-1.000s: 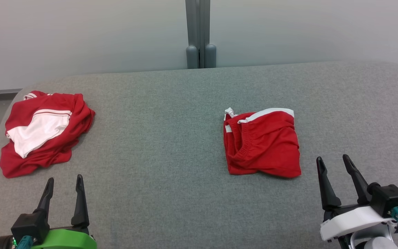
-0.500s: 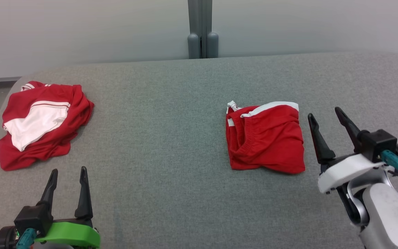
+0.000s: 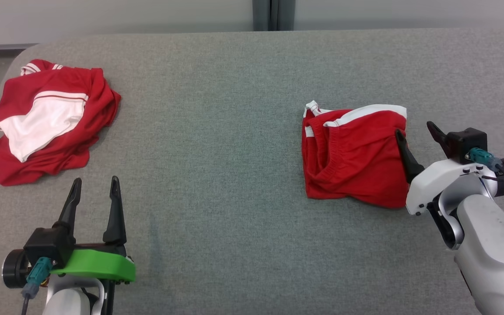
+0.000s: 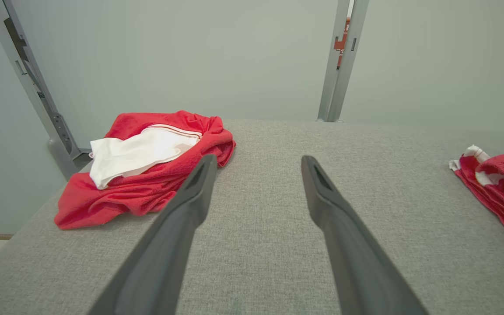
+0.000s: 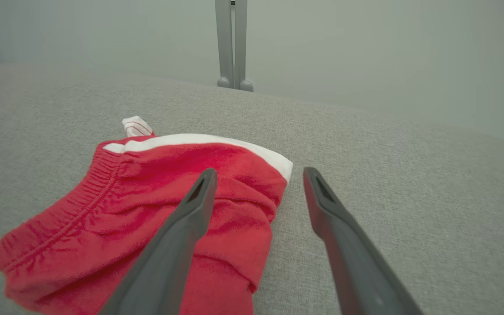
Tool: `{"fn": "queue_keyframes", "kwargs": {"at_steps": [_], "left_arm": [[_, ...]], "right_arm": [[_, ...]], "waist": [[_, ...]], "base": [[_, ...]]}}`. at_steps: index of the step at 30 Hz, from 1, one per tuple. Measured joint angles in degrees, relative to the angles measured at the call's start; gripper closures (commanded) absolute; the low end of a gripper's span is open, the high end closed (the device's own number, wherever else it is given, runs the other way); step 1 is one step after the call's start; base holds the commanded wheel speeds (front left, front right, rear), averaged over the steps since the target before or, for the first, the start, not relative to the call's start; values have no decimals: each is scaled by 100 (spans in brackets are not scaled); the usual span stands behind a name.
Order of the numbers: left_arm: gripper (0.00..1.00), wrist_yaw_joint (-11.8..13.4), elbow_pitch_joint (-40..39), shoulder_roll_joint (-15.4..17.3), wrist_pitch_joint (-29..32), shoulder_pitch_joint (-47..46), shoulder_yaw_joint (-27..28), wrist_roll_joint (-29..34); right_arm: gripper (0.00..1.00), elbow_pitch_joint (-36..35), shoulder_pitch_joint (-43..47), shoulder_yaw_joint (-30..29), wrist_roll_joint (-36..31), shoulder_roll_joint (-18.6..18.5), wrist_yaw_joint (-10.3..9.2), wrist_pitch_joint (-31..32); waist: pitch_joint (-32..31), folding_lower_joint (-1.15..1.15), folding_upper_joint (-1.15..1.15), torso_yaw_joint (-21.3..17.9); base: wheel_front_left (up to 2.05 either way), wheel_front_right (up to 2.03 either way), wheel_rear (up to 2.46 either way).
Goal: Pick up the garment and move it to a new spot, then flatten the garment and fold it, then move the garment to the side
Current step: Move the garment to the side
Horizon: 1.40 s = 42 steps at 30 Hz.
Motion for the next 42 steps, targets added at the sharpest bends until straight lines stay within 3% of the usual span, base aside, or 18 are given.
{"fn": "queue_keyframes", "kwargs": {"at_steps": [14,15,16,17,21,27,37,42], "left_arm": [[0,-49,101,-75,0,-308,-59,2],[0,-49,105,-81,0,-308,-55,2],[0,-49,108,-88,0,-308,-46,2],[0,-49,110,-94,0,-308,-38,2],[0,-51,110,-121,0,-308,-7,9],[0,-57,5,-149,0,-342,46,27],[0,-79,-405,-81,-1,-855,11,156],[0,-75,-667,160,0,-1000,296,166]], "right_arm": [[0,1880,-600,158,406,207,0,-282],[18,1945,-626,205,469,242,-1,-286],[83,1990,-656,240,555,260,-1,-289],[100,2018,-683,272,621,271,-1,-298],[100,2115,-814,494,750,289,5,-339],[100,2054,-1200,937,792,-19,8,-331],[100,1374,-2326,1750,895,-1384,7,54],[100,954,-2799,2049,1122,-2082,7,244]], "waist": [[502,0,0,220],[509,0,0,226],[515,0,0,223],[518,0,0,218],[525,0,0,174],[625,0,0,83],[1353,0,0,-208],[1810,0,0,-485]], "base": [[0,0,0],[0,0,0],[0,0,0],[0,0,0],[0,0,0],[0,0,0],[0,0,0],[0,0,0]]}}
